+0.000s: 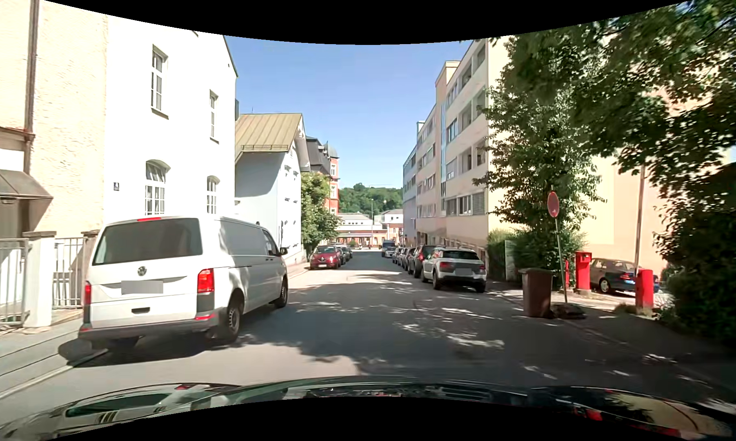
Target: Follow the waypoints while adhering to traffic rules and regulations
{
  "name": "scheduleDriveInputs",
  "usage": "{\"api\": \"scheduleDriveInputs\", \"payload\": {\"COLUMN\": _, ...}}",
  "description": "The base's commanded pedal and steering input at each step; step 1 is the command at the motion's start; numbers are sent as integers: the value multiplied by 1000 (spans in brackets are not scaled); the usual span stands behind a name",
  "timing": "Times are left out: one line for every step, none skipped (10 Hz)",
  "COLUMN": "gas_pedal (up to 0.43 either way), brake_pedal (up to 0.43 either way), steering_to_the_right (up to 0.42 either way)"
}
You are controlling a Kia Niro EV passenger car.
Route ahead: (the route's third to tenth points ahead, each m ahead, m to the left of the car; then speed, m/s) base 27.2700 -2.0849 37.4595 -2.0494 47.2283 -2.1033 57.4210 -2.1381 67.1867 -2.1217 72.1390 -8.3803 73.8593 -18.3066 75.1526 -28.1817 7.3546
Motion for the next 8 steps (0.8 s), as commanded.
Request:
{"api": "scheduleDriveInputs", "payload": {"gas_pedal": 0, "brake_pedal": 6, "steering_to_the_right": 6}}
{"api": "scheduleDriveInputs", "payload": {"gas_pedal": 0, "brake_pedal": 6, "steering_to_the_right": 5}}
{"api": "scheduleDriveInputs", "payload": {"gas_pedal": 0, "brake_pedal": 6, "steering_to_the_right": 4}}
{"api": "scheduleDriveInputs", "payload": {"gas_pedal": 0, "brake_pedal": 6, "steering_to_the_right": 3}}
{"api": "scheduleDriveInputs", "payload": {"gas_pedal": 0, "brake_pedal": 6, "steering_to_the_right": 3}}
{"api": "scheduleDriveInputs", "payload": {"gas_pedal": 0, "brake_pedal": 18, "steering_to_the_right": 3}}
{"api": "scheduleDriveInputs", "payload": {"gas_pedal": 0, "brake_pedal": 18, "steering_to_the_right": 3}}
{"api": "scheduleDriveInputs", "payload": {"gas_pedal": 0, "brake_pedal": 24, "steering_to_the_right": 3}}
